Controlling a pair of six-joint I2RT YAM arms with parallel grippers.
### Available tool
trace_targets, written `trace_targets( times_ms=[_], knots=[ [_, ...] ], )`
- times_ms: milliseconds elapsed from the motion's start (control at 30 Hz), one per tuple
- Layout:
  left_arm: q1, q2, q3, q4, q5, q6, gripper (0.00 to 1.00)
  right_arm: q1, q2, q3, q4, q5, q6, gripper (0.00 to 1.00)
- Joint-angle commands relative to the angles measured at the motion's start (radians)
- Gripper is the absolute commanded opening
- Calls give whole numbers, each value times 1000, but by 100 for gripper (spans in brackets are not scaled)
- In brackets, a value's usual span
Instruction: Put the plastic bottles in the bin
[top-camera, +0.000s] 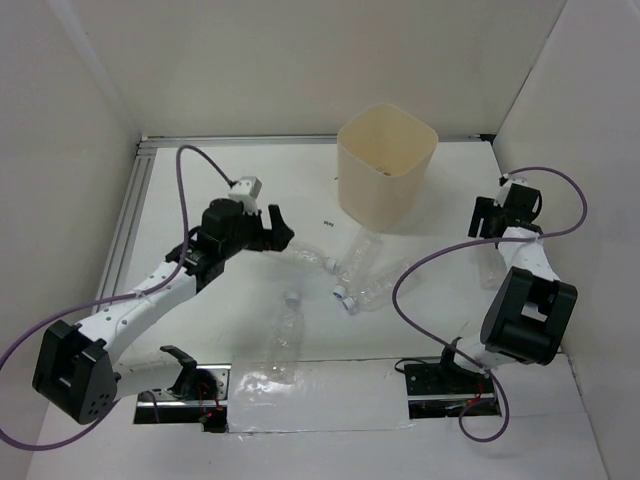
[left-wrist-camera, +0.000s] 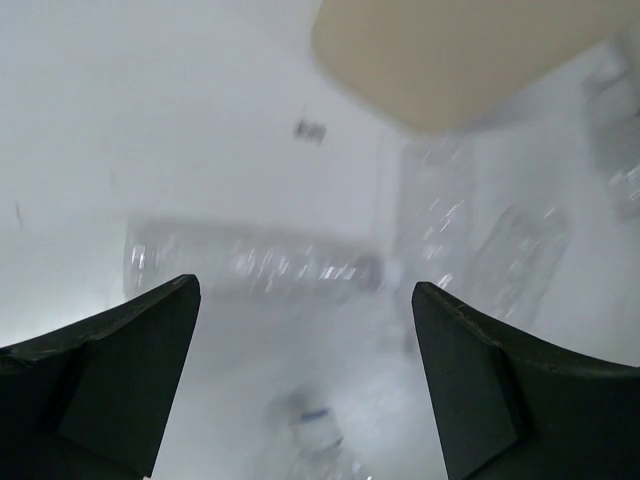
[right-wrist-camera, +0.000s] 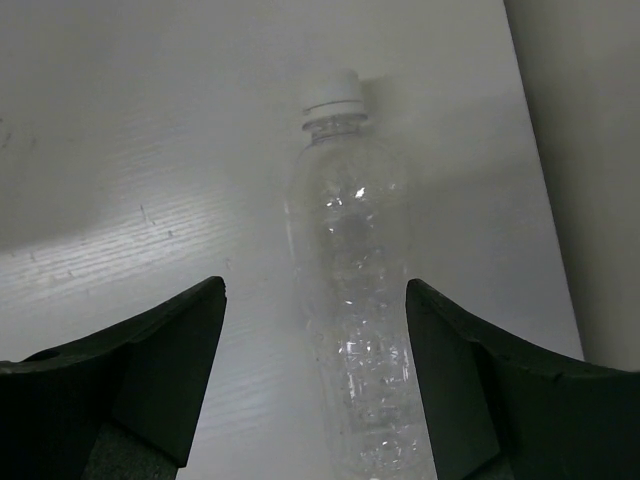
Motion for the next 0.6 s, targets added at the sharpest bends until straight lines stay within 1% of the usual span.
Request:
trace_targets(
  times_ms=[0,100,233,267,333,367,433,467,500,567],
  knots=[
    [0,-25,-89,-25,21,22,100,-6,20,22,80,50,-117,80],
    [0,-25,-138,-48,53,-9,100,-15,62,-17,126,61,-165,80],
    [0,-46,-169,-86,53,-45,100,-26,115,-61,176,71,-240,80],
    [0,-46,-169,-107,53,-58,100,-35,132,-75,176,61,-249,80],
    [0,-46,-144,-133,44,-95,100,-70,196,-65,144,-13,-262,80],
    [0,-57,-144,-144,44,-109,100,-71,220,-49,114,-30,-274,77],
    [-9,-57,-132,-172,53,-178,100,-94,279,-37,91,-68,-297,67],
    [-9,-66,-121,-181,53,-202,100,-94,292,-26,81,-87,-297,59],
    [-9,-66,-121,-208,63,-241,100,-104,292,-26,68,-105,-312,39],
    [-20,-66,-101,-251,76,-264,100,-118,268,-26,68,-142,-323,21]
  ],
)
